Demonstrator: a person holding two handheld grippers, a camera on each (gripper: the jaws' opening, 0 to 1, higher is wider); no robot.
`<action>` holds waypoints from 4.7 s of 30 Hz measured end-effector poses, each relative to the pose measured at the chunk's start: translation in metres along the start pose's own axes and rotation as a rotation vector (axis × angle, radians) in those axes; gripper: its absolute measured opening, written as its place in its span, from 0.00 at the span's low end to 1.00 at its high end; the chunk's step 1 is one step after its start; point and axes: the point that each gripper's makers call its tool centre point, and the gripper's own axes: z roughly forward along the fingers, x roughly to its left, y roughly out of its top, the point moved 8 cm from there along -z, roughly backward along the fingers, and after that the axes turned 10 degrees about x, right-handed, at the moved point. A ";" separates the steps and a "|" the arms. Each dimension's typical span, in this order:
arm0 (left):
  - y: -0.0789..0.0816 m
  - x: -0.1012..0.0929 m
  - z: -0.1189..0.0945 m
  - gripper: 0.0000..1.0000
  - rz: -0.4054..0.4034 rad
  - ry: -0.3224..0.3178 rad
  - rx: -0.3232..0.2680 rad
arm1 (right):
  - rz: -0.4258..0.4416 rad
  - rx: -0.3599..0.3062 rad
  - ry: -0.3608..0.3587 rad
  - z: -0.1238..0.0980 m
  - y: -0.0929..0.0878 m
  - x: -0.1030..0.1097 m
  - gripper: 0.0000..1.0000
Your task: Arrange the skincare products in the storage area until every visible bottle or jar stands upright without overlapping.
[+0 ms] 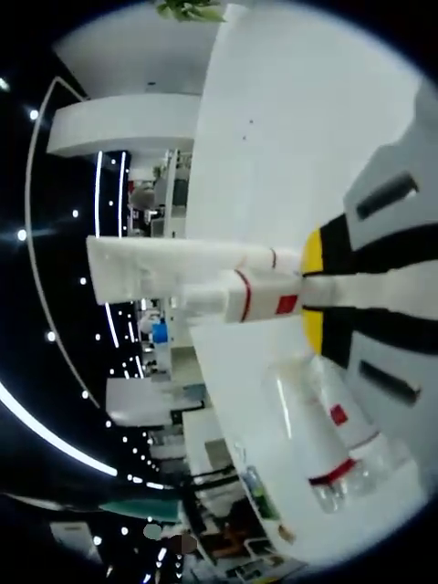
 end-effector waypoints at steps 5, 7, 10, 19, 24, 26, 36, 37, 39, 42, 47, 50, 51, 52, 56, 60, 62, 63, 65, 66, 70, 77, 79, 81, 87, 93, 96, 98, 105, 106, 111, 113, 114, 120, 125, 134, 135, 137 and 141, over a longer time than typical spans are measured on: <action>-0.004 0.001 0.000 0.35 -0.003 0.005 0.010 | 0.019 0.001 0.002 0.003 0.002 -0.001 0.10; -0.005 0.001 0.001 0.35 -0.004 0.007 0.013 | 0.035 -0.001 0.005 0.004 0.003 -0.001 0.11; -0.005 0.001 0.001 0.35 -0.005 0.007 0.016 | 0.050 -0.001 0.005 0.006 0.005 -0.002 0.11; -0.003 -0.003 0.003 0.35 0.001 0.005 0.022 | 0.036 0.009 0.004 0.011 0.008 -0.003 0.11; -0.003 -0.003 0.003 0.35 0.001 0.005 0.024 | 0.034 0.010 0.008 0.012 0.009 -0.004 0.11; -0.002 -0.003 0.004 0.35 0.002 0.006 0.026 | 0.037 0.009 0.009 0.013 0.010 -0.004 0.11; -0.002 -0.004 0.004 0.35 0.006 0.003 0.031 | 0.048 0.015 0.010 0.015 0.010 -0.005 0.11; -0.002 -0.004 0.005 0.35 0.007 0.003 0.032 | 0.050 0.014 0.010 0.014 0.010 -0.005 0.12; -0.003 -0.004 0.005 0.35 0.009 0.002 0.034 | 0.059 0.015 0.013 0.013 0.010 -0.005 0.14; -0.002 -0.005 0.009 0.35 0.005 -0.004 0.034 | 0.062 0.015 0.021 0.007 0.009 -0.005 0.16; 0.008 -0.007 0.021 0.36 0.034 -0.014 0.043 | 0.117 0.000 0.032 -0.016 0.007 -0.005 0.20; 0.020 -0.009 0.030 0.36 0.061 -0.017 0.051 | 0.149 -0.009 0.045 -0.034 0.003 -0.004 0.21; 0.022 -0.009 0.031 0.37 0.066 -0.014 0.055 | 0.163 -0.008 0.052 -0.043 0.001 -0.003 0.21; 0.030 -0.007 0.037 0.37 0.080 -0.003 0.057 | 0.162 -0.002 0.052 -0.048 -0.001 -0.004 0.21; 0.050 -0.007 0.047 0.34 0.136 -0.006 0.056 | 0.196 0.029 0.051 -0.074 -0.012 -0.003 0.20; 0.075 -0.007 0.062 0.28 0.105 -0.007 0.006 | 0.296 0.055 0.067 -0.104 -0.022 0.000 0.25; 0.088 -0.010 0.071 0.28 0.084 -0.015 -0.010 | 0.340 0.056 0.075 -0.117 -0.025 0.004 0.30; 0.092 -0.012 0.074 0.28 0.085 -0.015 -0.007 | 0.349 0.047 0.082 -0.123 -0.025 0.006 0.32; 0.103 -0.016 0.083 0.29 0.088 -0.012 0.008 | 0.347 0.031 0.086 -0.138 -0.025 0.008 0.32; 0.111 -0.018 0.089 0.30 0.105 -0.006 0.006 | 0.343 0.028 0.086 -0.146 -0.025 0.011 0.32; 0.133 -0.019 0.107 0.37 0.097 0.015 0.043 | 0.328 0.021 0.083 -0.169 -0.029 0.016 0.32; 0.166 -0.019 0.142 0.37 0.046 0.037 0.091 | 0.330 0.033 0.030 -0.209 -0.042 0.016 0.32; 0.174 -0.020 0.153 0.38 0.065 0.071 0.108 | 0.340 0.035 0.010 -0.220 -0.047 0.013 0.32; 0.179 -0.022 0.160 0.38 0.087 0.093 0.127 | 0.347 0.029 -0.022 -0.232 -0.051 0.008 0.32; 0.194 -0.021 0.179 0.38 0.157 0.187 0.217 | 0.390 0.037 -0.093 -0.254 -0.070 -0.006 0.30; 0.203 -0.019 0.190 0.37 0.194 0.232 0.260 | 0.396 0.032 -0.131 -0.268 -0.074 -0.010 0.28; 0.200 -0.028 0.189 0.35 0.243 0.273 0.258 | 0.394 0.030 -0.148 -0.274 -0.078 -0.013 0.28; 0.199 -0.027 0.189 0.34 0.279 0.308 0.254 | 0.396 0.031 -0.159 -0.278 -0.080 -0.014 0.28; 0.198 -0.018 0.189 0.33 0.394 0.345 0.240 | 0.412 0.031 -0.175 -0.285 -0.085 -0.014 0.27; 0.199 -0.017 0.189 0.32 0.390 0.343 0.237 | 0.416 0.033 -0.175 -0.285 -0.086 -0.014 0.27; 0.199 -0.017 0.184 0.28 0.393 0.315 0.265 | 0.421 0.024 -0.177 -0.289 -0.087 -0.011 0.27; 0.199 -0.019 0.181 0.28 0.329 0.247 0.282 | 0.432 0.020 -0.178 -0.290 -0.087 -0.011 0.27; 0.198 -0.020 0.179 0.28 0.276 0.208 0.294 | 0.434 0.021 -0.177 -0.290 -0.087 -0.012 0.27; 0.198 -0.019 0.170 0.28 0.027 0.022 0.307 | 0.429 0.018 -0.150 -0.285 -0.082 -0.012 0.27; 0.190 -0.022 0.161 0.28 -0.201 -0.179 0.255 | 0.433 0.008 -0.112 -0.273 -0.073 -0.011 0.27; 0.161 -0.029 0.151 0.28 -0.397 -0.365 0.247 | 0.448 0.005 -0.010 -0.255 -0.063 0.004 0.30; 0.157 -0.029 0.150 0.28 -0.429 -0.386 0.235 | 0.447 0.007 -0.003 -0.254 -0.063 0.006 0.30; 0.153 -0.032 0.149 0.28 -0.508 -0.434 0.205 | 0.460 0.015 0.017 -0.250 -0.064 0.010 0.30; 0.144 -0.035 0.143 0.28 -0.583 -0.513 0.142 | 0.458 0.017 0.052 -0.246 -0.061 0.017 0.30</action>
